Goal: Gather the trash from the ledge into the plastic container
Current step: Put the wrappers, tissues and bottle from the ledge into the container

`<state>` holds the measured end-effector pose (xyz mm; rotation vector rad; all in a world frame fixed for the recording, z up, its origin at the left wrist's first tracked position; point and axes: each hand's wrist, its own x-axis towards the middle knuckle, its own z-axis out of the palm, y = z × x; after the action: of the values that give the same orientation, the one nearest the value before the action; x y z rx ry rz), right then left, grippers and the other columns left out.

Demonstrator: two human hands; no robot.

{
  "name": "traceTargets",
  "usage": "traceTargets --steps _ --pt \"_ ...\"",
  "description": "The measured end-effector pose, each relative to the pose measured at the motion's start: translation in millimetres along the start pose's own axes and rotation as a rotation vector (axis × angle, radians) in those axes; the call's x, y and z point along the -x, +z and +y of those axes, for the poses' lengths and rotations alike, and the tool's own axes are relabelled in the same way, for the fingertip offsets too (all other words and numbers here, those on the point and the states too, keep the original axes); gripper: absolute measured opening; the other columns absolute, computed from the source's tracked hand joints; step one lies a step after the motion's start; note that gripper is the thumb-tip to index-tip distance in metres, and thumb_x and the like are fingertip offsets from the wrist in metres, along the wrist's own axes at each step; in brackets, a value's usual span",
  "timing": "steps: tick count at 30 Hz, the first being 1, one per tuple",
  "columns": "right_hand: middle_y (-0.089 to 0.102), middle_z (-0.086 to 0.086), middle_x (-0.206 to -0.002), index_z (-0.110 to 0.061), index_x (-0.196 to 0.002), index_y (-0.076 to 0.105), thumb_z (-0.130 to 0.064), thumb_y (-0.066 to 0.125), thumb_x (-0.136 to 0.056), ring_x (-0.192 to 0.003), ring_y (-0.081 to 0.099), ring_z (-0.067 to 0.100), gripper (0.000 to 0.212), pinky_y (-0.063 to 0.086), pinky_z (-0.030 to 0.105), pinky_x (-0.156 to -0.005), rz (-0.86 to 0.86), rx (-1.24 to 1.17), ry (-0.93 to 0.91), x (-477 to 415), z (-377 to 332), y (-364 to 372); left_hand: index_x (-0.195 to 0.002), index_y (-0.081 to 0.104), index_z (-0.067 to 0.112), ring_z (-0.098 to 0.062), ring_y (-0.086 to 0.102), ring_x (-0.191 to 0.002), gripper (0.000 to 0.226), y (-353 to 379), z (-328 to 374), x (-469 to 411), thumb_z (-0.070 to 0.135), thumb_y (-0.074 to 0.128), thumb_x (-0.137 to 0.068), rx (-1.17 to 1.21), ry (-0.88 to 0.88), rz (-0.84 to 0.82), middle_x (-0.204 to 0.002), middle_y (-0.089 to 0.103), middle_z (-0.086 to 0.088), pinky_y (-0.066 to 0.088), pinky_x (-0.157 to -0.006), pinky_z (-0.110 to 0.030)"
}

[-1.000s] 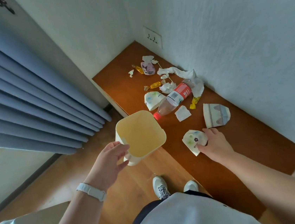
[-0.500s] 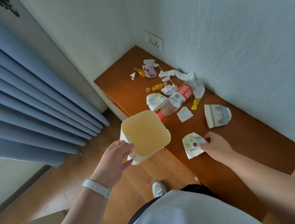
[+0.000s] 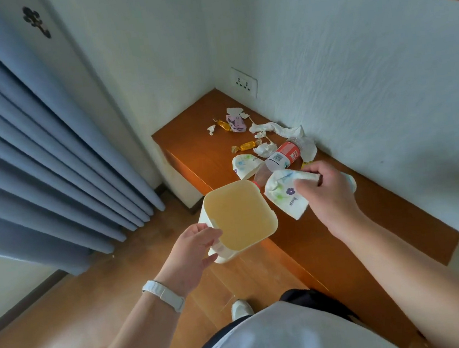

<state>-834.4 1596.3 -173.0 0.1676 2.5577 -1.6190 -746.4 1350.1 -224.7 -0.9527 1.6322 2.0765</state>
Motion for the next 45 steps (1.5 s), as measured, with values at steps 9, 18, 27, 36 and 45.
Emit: traceTargets --steps 9,18,27,36,45 --pt "0.064 -0.01 -0.086 -0.025 -0.114 0.055 -0.028 0.063 -0.092 -0.072 0.066 0.012 0.024 0.059 0.035 -0.058 -0.2 0.397 -0.134 26 -7 36 -0.102 0.057 0.011 -0.019 0.063 -0.091 0.017 2 -1 9 0.012 0.068 -0.089 0.002 0.035 -0.039 -0.102 0.065 -0.009 0.052 -0.08 -0.035" --pt "0.06 -0.009 -0.089 -0.022 -0.127 0.048 -0.039 0.059 -0.092 -0.072 0.062 0.011 0.04 0.057 0.038 -0.064 -0.233 0.527 -0.129 9 -5 36 -0.104 0.057 0.009 -0.019 0.066 -0.096 0.018 8 7 14 0.011 0.067 -0.089 -0.013 0.049 -0.041 -0.104 0.071 -0.009 0.051 -0.081 -0.036" --pt "0.059 -0.011 -0.091 -0.022 -0.13 0.05 -0.054 0.05 -0.095 -0.083 0.059 0.007 0.048 0.048 0.029 -0.066 -0.209 0.47 -0.118 -28 10 17 -0.1 0.057 0.009 -0.019 0.067 -0.093 0.012 12 21 2 0.009 0.065 -0.091 -0.002 0.049 -0.01 -0.098 0.072 -0.007 0.051 -0.08 -0.037" --pt "0.05 0.006 -0.139 -0.02 -0.14 0.047 -0.045 0.057 -0.091 -0.115 0.057 0.026 0.056 0.056 0.047 -0.085 -0.112 0.789 0.187 -94 106 -22 -0.1 0.059 0.009 -0.02 0.066 -0.089 0.008 15 33 -19 0.009 0.063 -0.093 0.003 0.023 0.043 -0.096 0.071 -0.01 0.054 -0.08 -0.037" --pt "0.044 0.021 -0.137 -0.006 -0.143 0.036 -0.061 0.064 -0.083 -0.126 0.043 0.041 0.086 0.045 0.054 -0.097 0.012 0.808 0.397 -144 157 -38 -0.106 0.057 0.009 -0.026 0.06 -0.098 0.018 13 43 -36 0.011 0.066 -0.091 0.032 -0.008 0.11 -0.106 0.061 -0.015 0.05 -0.097 -0.048"
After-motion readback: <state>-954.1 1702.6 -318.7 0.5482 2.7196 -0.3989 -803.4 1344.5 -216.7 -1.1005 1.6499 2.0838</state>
